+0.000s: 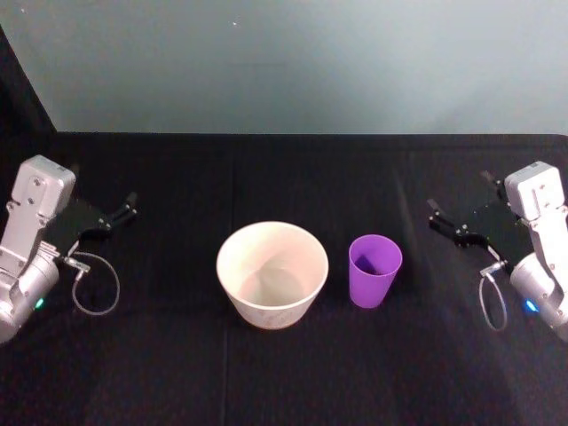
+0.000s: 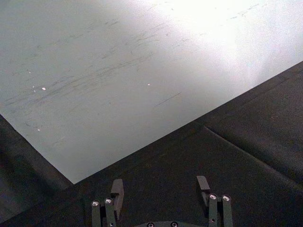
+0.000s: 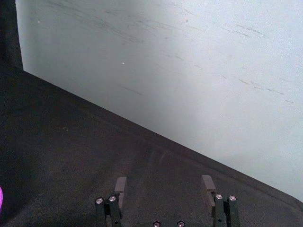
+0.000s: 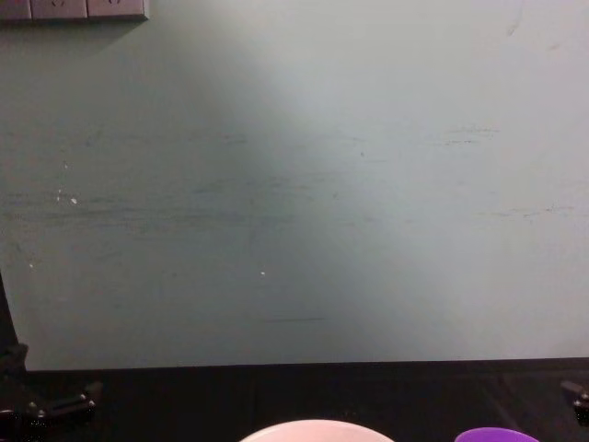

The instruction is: Pick up the cup and pour the mung beans from the cup into the bowl.

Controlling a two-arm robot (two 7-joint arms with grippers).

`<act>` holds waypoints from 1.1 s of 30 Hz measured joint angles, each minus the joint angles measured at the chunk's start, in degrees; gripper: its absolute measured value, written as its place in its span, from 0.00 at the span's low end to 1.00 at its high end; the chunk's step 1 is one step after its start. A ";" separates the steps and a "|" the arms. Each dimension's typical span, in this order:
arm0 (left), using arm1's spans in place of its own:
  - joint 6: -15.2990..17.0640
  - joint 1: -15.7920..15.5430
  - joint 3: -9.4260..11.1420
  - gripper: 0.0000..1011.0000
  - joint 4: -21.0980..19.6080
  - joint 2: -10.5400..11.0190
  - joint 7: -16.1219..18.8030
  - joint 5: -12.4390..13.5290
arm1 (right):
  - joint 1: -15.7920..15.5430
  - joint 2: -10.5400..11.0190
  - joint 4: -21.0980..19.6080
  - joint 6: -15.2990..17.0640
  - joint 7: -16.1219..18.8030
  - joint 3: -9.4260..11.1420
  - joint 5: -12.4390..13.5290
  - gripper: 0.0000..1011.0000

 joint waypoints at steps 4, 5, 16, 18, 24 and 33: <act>0.00 0.00 0.00 0.99 0.00 0.00 0.00 0.00 | 0.00 0.00 0.00 0.00 0.00 0.00 0.00 0.99; 0.00 0.00 0.00 0.99 0.00 0.00 0.00 0.00 | 0.00 0.00 0.00 0.00 0.00 0.00 0.00 0.99; 0.00 0.00 0.00 0.99 0.00 0.00 0.00 0.00 | 0.00 0.00 0.00 0.00 0.00 0.00 0.00 0.99; 0.00 0.00 0.00 0.99 0.00 0.00 0.00 0.00 | 0.00 0.00 0.00 0.00 0.00 0.00 0.00 0.99; 0.00 0.00 0.00 0.99 0.00 0.00 0.00 0.00 | 0.00 0.00 0.00 0.00 0.00 0.00 0.00 0.99; 0.00 0.00 0.00 0.99 0.00 0.00 0.00 0.00 | 0.00 0.00 0.00 0.00 0.00 0.00 0.00 0.99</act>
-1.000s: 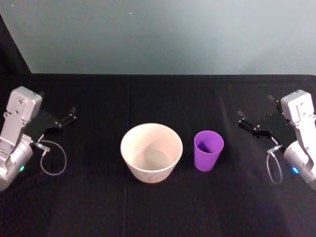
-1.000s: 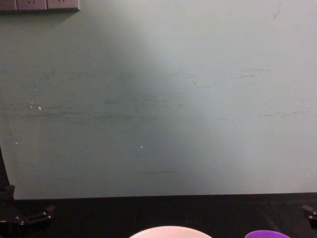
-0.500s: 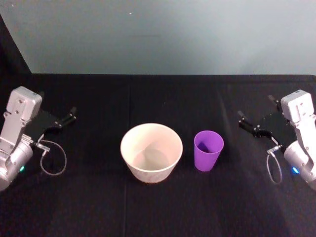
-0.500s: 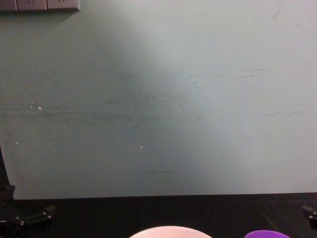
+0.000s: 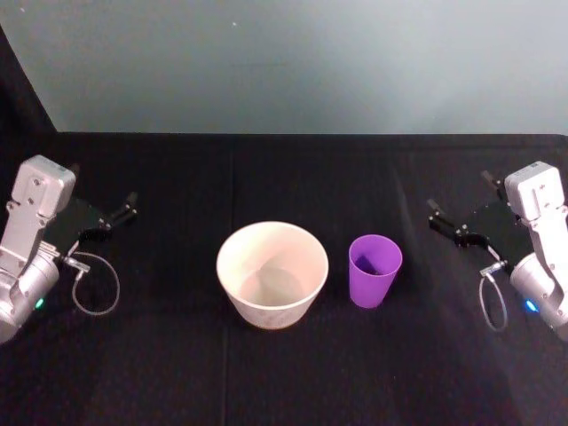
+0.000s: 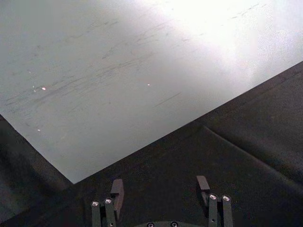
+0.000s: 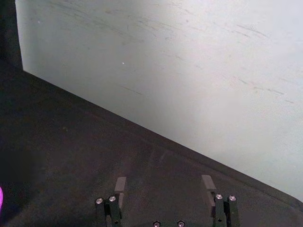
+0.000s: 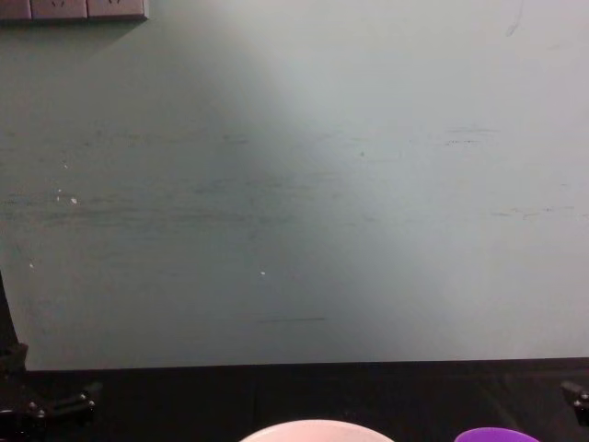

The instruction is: Pick up the cup and pour the mung beans from the cup into the bowl.

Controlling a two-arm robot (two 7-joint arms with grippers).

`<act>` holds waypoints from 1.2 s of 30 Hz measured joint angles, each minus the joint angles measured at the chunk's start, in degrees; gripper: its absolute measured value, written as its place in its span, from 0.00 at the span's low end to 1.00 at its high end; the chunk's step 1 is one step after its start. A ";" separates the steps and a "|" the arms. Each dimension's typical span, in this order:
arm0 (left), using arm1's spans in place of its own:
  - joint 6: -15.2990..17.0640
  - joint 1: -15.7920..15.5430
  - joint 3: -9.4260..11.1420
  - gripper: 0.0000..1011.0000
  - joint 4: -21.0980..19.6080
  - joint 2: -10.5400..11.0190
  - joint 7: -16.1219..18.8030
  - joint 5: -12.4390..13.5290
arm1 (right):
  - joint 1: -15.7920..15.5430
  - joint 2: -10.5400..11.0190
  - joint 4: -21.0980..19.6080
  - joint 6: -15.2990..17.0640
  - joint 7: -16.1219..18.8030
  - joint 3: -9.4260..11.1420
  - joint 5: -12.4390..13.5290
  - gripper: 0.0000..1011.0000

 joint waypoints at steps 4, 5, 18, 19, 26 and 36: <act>0.00 0.00 0.00 0.99 0.00 0.00 0.00 0.00 | 0.00 0.00 0.00 0.00 0.00 0.00 0.00 0.99; 0.00 0.00 0.00 0.99 0.00 0.00 0.00 0.00 | 0.00 0.00 0.00 0.00 0.00 0.00 0.00 0.99; 0.00 0.00 0.00 0.99 0.00 0.00 0.00 0.00 | -4.41 1.17 -2.51 -1.71 0.09 1.50 0.00 0.99; 0.00 0.00 0.00 0.99 0.00 0.00 0.00 0.00 | -5.01 1.35 -2.99 -2.01 0.09 1.69 0.00 0.99; 0.00 0.00 0.00 0.99 0.00 0.00 0.00 0.00 | -11.31 3.54 -7.96 -3.62 0.11 3.60 0.02 0.99; 0.00 0.00 0.00 0.99 0.00 0.00 0.00 0.00 | -19.08 5.83 -14.18 -4.12 0.91 5.46 0.26 0.99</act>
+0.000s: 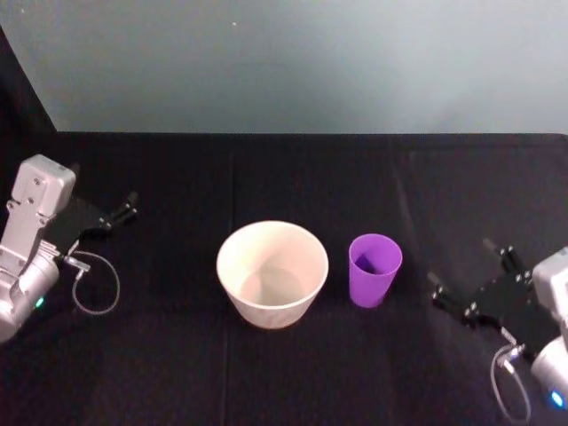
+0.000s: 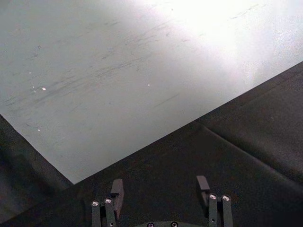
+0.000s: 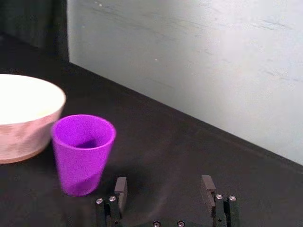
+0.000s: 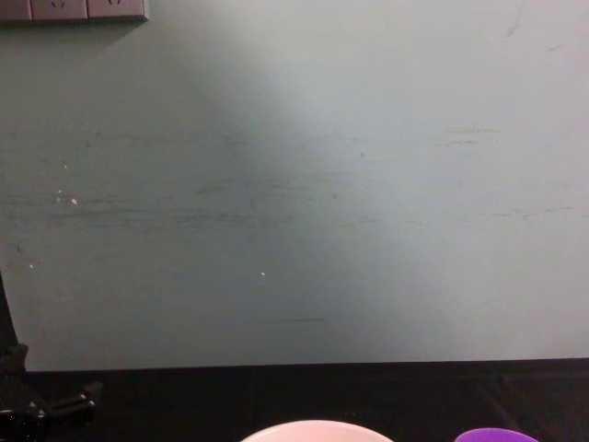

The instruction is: Pick up the cup and pour the mung beans from the cup into the bowl.

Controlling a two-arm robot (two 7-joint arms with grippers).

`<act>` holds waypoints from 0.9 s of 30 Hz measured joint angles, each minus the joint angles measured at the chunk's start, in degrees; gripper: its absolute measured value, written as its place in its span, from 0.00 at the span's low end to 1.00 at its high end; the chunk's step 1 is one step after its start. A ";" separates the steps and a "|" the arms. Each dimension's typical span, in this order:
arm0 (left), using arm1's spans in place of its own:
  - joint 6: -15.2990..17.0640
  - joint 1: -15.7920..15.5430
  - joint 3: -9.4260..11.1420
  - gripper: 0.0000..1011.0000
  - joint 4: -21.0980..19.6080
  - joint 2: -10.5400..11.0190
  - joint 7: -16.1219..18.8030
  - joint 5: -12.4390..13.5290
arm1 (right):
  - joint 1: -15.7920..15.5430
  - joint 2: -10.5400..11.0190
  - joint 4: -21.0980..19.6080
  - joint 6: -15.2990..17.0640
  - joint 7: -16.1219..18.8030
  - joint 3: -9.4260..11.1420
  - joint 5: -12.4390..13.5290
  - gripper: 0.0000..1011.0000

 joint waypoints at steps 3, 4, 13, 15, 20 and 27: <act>0.00 0.00 0.00 0.99 0.00 0.00 0.00 0.00 | -1.25 0.25 -1.07 0.12 0.38 0.13 -0.05 0.99; 0.00 0.00 0.00 0.99 0.00 0.00 0.00 0.00 | -2.03 0.35 -1.74 0.29 0.71 0.16 -0.05 0.99; 0.00 0.00 0.00 0.99 0.00 0.00 0.00 0.00 | -4.17 -0.01 -3.44 -0.39 4.94 -0.22 1.09 0.99; 0.00 0.00 0.00 0.99 0.00 0.00 0.00 0.00 | -3.76 -0.60 -2.96 -0.75 6.34 -0.49 1.52 0.99; 0.00 0.00 0.00 0.99 0.00 0.00 0.00 0.00 | -2.17 -2.20 -1.41 -0.97 8.94 -1.11 2.36 0.99; 0.00 0.00 0.00 0.99 0.00 0.00 0.00 0.00 | 2.03 -5.22 2.83 -0.77 13.40 -1.83 3.94 0.99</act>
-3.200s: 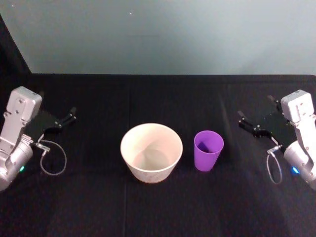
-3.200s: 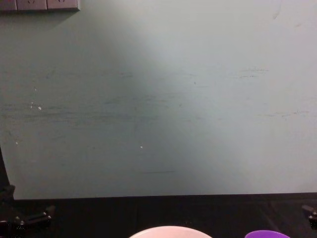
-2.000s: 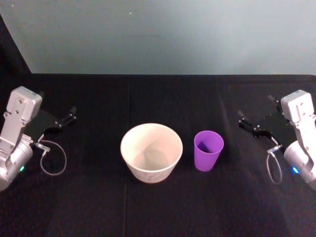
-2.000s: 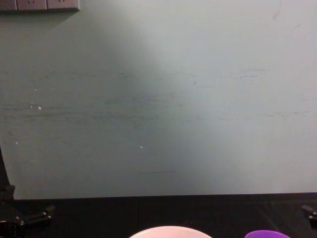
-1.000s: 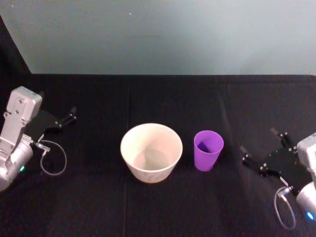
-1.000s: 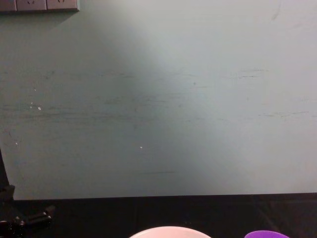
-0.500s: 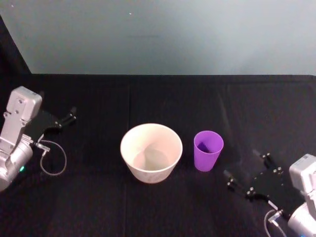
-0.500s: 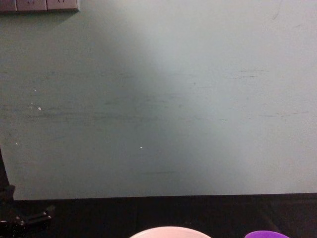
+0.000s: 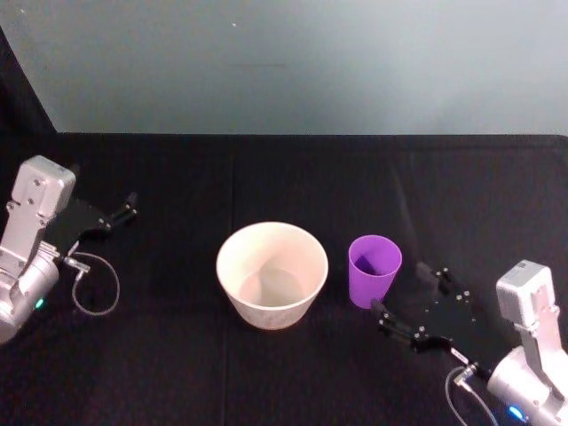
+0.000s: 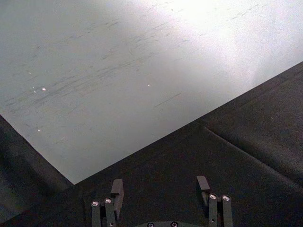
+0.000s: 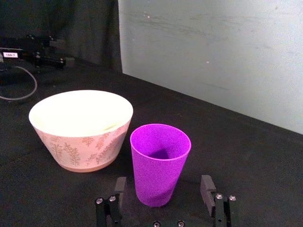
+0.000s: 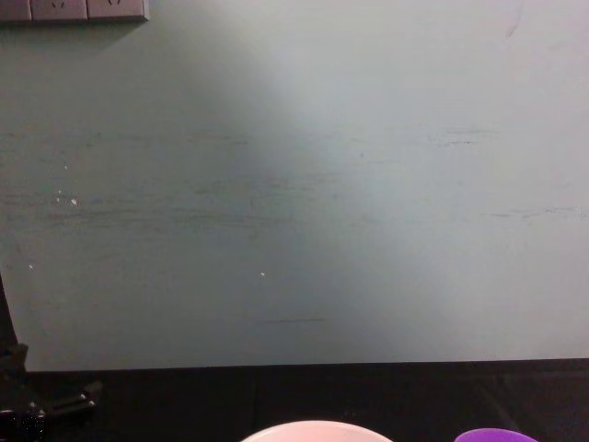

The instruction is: Pick up the cup and pour the mung beans from the cup into the bowl.

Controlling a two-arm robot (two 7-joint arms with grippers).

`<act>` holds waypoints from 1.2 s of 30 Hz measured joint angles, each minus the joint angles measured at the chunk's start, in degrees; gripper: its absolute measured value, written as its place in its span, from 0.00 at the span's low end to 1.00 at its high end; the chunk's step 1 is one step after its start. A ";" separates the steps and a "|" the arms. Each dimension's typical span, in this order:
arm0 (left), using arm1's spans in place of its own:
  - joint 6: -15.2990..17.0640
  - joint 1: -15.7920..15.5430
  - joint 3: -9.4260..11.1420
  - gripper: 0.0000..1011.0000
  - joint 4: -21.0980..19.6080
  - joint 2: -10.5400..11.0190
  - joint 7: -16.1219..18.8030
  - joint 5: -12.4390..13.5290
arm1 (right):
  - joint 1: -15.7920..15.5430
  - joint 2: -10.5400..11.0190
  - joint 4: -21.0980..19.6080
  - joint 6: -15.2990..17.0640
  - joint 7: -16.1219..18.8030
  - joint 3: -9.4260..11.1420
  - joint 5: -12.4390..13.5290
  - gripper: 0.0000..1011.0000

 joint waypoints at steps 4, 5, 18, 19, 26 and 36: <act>0.00 0.01 0.00 0.99 0.00 0.00 0.00 0.00 | 2.00 -1.24 2.30 0.06 3.26 -0.10 1.82 0.99; 0.00 0.01 0.00 0.99 0.00 0.00 0.00 0.00 | 2.36 -1.45 2.69 0.10 3.88 -0.11 2.14 0.99; 0.00 0.00 0.00 0.99 0.00 0.00 0.00 0.00 | 6.86 -4.28 7.27 1.90 9.40 -0.10 3.31 0.99; 0.00 0.00 0.00 0.99 0.00 0.00 0.00 0.00 | 7.24 -4.56 7.58 2.12 9.70 -0.12 3.11 0.99; 0.00 0.00 0.00 0.99 0.00 0.00 0.00 0.00 | 8.42 -5.64 8.73 2.87 10.82 -0.11 2.35 0.99; 0.00 0.00 0.00 0.99 0.00 0.00 0.00 0.00 | 9.73 -7.52 10.56 3.54 11.71 0.51 1.31 0.99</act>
